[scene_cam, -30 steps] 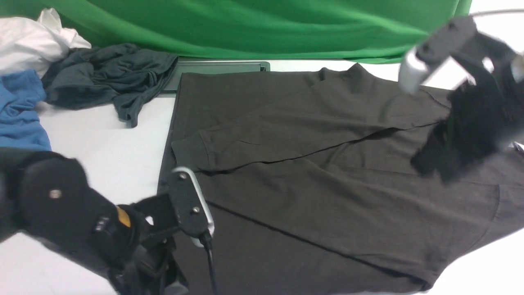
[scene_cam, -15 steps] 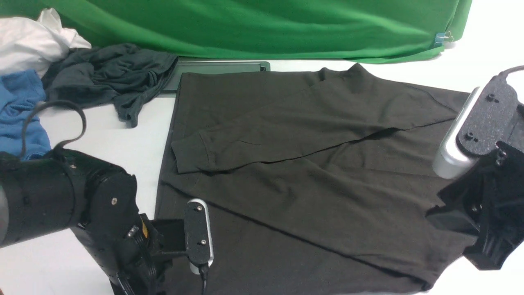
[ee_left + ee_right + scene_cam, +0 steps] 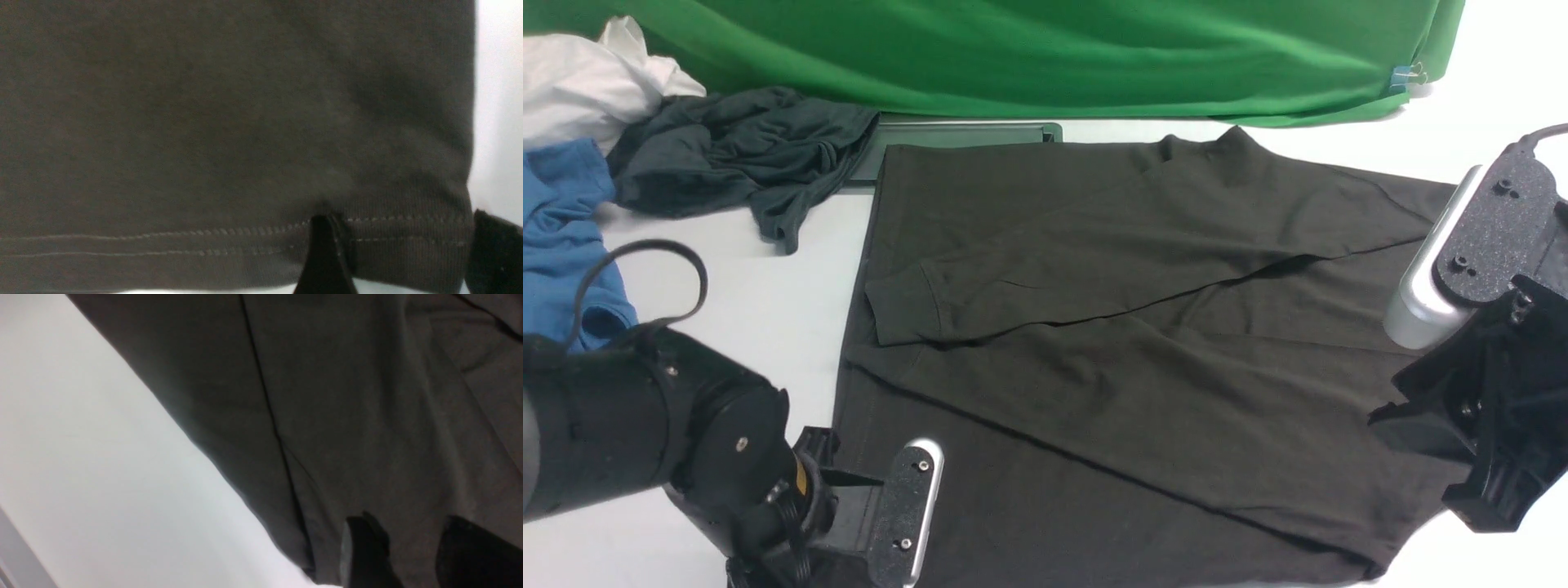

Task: Fold a long-sleeved shirt on a white desktop.
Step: 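Grasp the near edge of the shirt at its hem and shoulder corners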

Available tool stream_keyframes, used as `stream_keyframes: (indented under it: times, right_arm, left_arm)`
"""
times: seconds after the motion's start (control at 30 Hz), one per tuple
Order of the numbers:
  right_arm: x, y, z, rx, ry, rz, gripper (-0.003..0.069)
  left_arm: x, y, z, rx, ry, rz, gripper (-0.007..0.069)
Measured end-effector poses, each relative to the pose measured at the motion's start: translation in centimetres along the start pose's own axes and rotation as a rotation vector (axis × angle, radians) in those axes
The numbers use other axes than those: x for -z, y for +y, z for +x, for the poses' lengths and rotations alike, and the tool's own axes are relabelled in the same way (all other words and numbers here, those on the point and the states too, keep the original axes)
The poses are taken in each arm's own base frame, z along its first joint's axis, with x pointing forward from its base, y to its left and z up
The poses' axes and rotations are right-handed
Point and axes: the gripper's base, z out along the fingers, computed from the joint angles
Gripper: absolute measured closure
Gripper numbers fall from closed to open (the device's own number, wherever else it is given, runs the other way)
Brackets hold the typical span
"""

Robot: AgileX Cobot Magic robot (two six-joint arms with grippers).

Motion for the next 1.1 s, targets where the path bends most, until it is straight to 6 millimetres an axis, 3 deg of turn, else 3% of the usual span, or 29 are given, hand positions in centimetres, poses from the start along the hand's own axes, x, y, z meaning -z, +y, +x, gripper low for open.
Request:
stream_keyframes:
  times: [0.17, 0.4, 0.6, 0.87, 1.0, 1.1]
  right_arm:
    - [-0.1, 0.0, 0.0, -0.001, -0.001, 0.001, 0.0411]
    - [-0.2, 0.0, 0.0, -0.001, -0.010, 0.006, 0.0411]
    - [-0.2, 0.0, 0.1, -0.035, -0.003, 0.003, 0.0411]
    - [-0.2, 0.4, 1.0, -0.092, 0.097, -0.038, 0.0411]
    - [-0.7, 0.9, 1.7, 0.012, 0.150, -0.054, 0.0389]
    - [-2.9, 1.7, 3.6, 0.218, 0.199, -0.061, 0.0302]
  left_arm:
    - [-0.2, -0.1, -0.1, 0.013, -0.027, -0.040, 0.0244]
    - [0.2, 0.5, -0.3, 0.110, -0.046, -0.066, 0.0566]
    - [3.0, -0.2, -0.4, 0.316, -0.091, -0.043, 0.0582]
    - [6.4, -2.9, 0.4, 0.458, -0.079, 0.030, 0.0582]
    - [7.5, -3.7, 0.7, 0.487, -0.089, 0.018, 0.0582]
    - [8.3, -4.1, 0.9, 0.491, -0.115, -0.019, 0.0582]
